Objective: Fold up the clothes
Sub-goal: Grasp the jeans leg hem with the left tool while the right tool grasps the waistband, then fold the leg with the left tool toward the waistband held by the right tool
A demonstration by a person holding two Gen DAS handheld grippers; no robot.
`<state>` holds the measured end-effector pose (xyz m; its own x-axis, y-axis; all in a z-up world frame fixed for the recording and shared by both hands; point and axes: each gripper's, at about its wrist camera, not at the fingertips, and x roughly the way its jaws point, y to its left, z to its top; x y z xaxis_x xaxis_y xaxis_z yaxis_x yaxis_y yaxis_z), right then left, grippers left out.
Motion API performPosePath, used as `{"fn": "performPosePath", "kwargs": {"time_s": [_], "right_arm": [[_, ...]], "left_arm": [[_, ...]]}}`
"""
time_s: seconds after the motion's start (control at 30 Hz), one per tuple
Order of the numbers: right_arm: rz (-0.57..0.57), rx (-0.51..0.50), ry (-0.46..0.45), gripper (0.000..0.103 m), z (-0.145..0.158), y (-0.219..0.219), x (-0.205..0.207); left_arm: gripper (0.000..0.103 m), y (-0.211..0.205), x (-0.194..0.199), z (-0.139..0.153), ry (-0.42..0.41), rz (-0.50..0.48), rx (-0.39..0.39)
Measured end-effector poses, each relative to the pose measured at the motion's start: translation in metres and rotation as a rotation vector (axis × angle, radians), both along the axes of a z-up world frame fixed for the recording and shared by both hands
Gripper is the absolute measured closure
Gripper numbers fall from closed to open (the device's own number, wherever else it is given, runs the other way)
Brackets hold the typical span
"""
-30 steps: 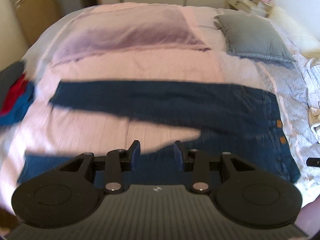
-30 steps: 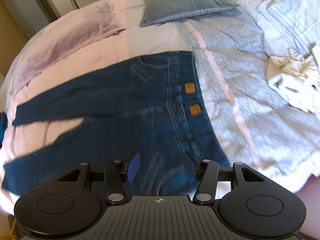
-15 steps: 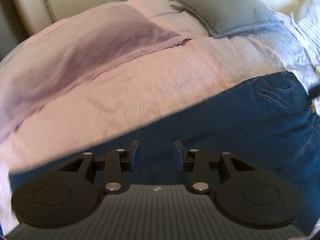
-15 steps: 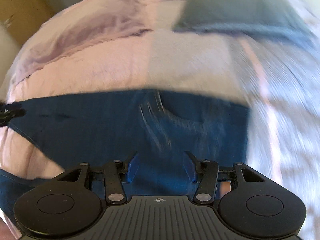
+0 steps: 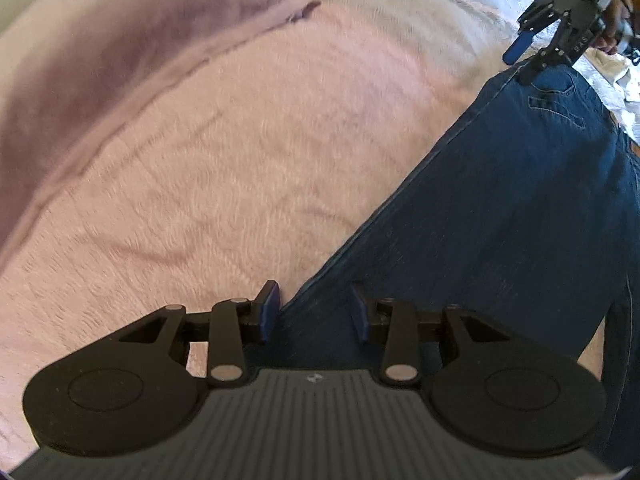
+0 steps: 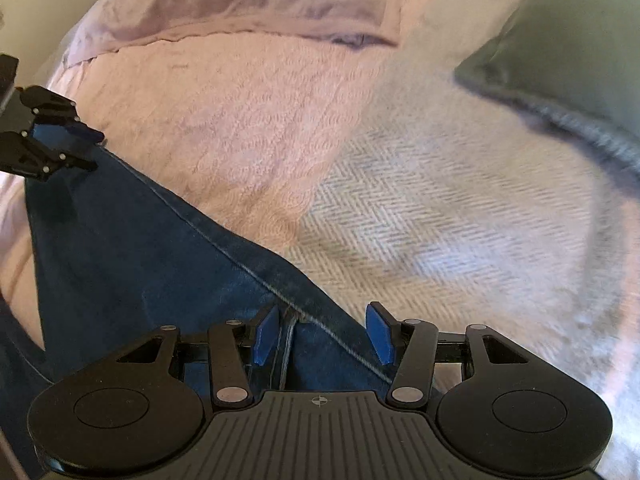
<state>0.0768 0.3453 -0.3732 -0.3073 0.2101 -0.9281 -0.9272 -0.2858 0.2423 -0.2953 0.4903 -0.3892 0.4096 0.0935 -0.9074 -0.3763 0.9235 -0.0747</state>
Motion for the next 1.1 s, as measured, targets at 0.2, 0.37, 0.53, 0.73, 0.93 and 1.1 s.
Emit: {"fn": "performPosePath", "kwargs": {"time_s": [0.2,0.37,0.53,0.73,0.93,1.1], "right_arm": [[-0.02,-0.1,0.097,0.051,-0.025,0.016,0.009],[0.027,-0.035,0.074,0.091,-0.013,-0.002,0.004],[0.062,0.159,-0.048,0.095,0.028,-0.045,-0.019],[0.064,0.442,-0.23,0.095,0.093,-0.145,-0.065],[0.115,0.514,-0.319,0.095,0.126,-0.286,-0.128],[0.096,0.286,-0.337,0.089,0.075,-0.376,-0.17]], "left_arm": [[0.066,0.02,0.0,-0.016,0.004,0.048,-0.142],[0.093,-0.008,0.003,-0.016,0.015,-0.019,0.003],[0.096,-0.055,-0.011,0.016,-0.01,0.009,0.206],[0.096,-0.141,-0.052,0.089,-0.094,0.161,0.355],[0.094,-0.289,-0.113,0.129,-0.104,0.376,0.296],[0.089,-0.384,-0.137,0.092,-0.003,0.614,0.117]]}}
